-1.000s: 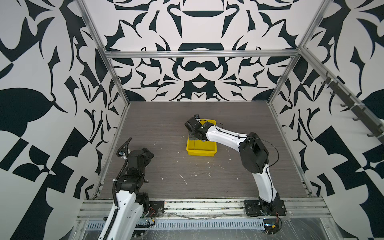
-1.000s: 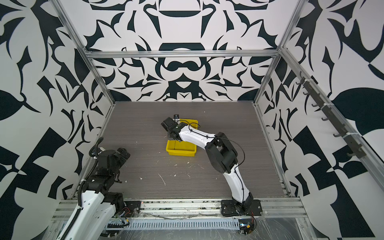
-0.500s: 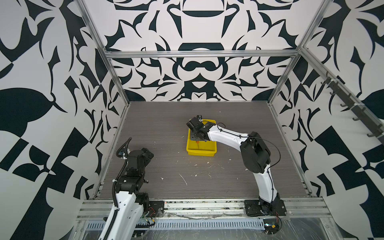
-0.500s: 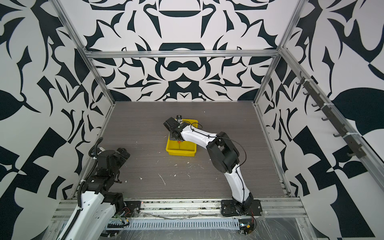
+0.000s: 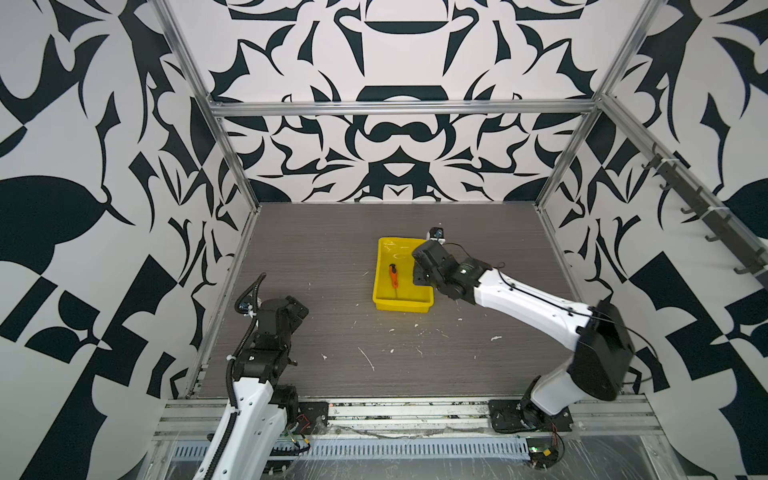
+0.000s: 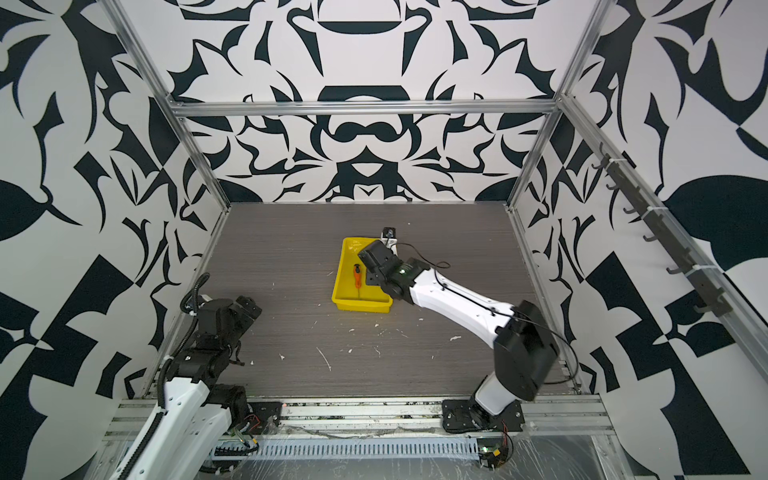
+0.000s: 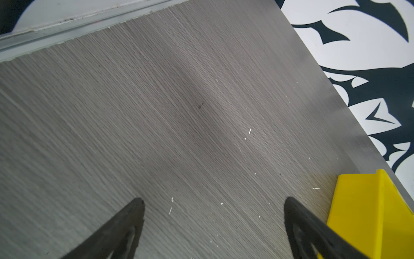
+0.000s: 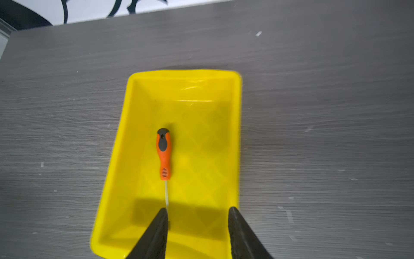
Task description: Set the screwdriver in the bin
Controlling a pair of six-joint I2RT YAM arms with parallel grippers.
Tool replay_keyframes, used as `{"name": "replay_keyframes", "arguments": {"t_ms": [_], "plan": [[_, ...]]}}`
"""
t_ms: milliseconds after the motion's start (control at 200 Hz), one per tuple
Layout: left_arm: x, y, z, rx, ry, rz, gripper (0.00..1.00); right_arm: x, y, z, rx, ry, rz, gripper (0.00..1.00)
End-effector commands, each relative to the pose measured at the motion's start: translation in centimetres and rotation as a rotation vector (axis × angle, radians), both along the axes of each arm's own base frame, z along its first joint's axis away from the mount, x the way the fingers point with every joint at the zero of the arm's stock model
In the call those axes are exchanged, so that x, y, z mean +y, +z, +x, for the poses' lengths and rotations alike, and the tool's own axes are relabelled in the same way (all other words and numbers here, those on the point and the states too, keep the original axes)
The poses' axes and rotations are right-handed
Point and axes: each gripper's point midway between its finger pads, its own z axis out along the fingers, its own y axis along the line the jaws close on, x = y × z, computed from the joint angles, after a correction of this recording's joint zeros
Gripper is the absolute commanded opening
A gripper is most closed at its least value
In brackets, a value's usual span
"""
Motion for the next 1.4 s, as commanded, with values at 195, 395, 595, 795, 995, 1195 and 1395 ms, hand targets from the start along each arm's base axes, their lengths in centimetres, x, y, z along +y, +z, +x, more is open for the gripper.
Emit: {"name": "replay_keyframes", "arguments": {"t_ms": [195,395,595,795,995,1195,1395], "plan": [[-0.3,-0.5,0.1,0.004,-0.010,-0.016,1.00,-11.5,5.1,-2.5,-0.374,-0.097,-0.425,0.62],[-0.5,-0.5,0.1,0.000,-0.019,-0.019,1.00,-13.2,2.6,-4.9,-0.708,0.014,-0.435,0.53],[-0.6,-0.6,0.2,0.006,-0.025,-0.020,1.00,-16.7,-0.3,-4.1,-0.679,-0.059,-0.421,0.51],[-0.6,-0.5,0.1,0.007,-0.026,-0.023,1.00,-19.2,-1.6,-1.6,-0.645,-0.133,-0.512,0.55],[-0.6,-0.4,0.2,-0.008,-0.029,-0.025,1.00,-22.2,-2.7,0.8,-0.639,-0.255,-0.451,0.58],[-0.8,-0.9,0.4,0.014,-0.032,-0.035,1.00,-22.9,-5.8,2.1,-0.544,-0.276,-0.415,0.59],[-1.2,-1.5,0.9,0.035,-0.038,-0.052,1.00,-22.5,-7.1,2.1,-0.598,-0.237,-0.405,0.56]]}}
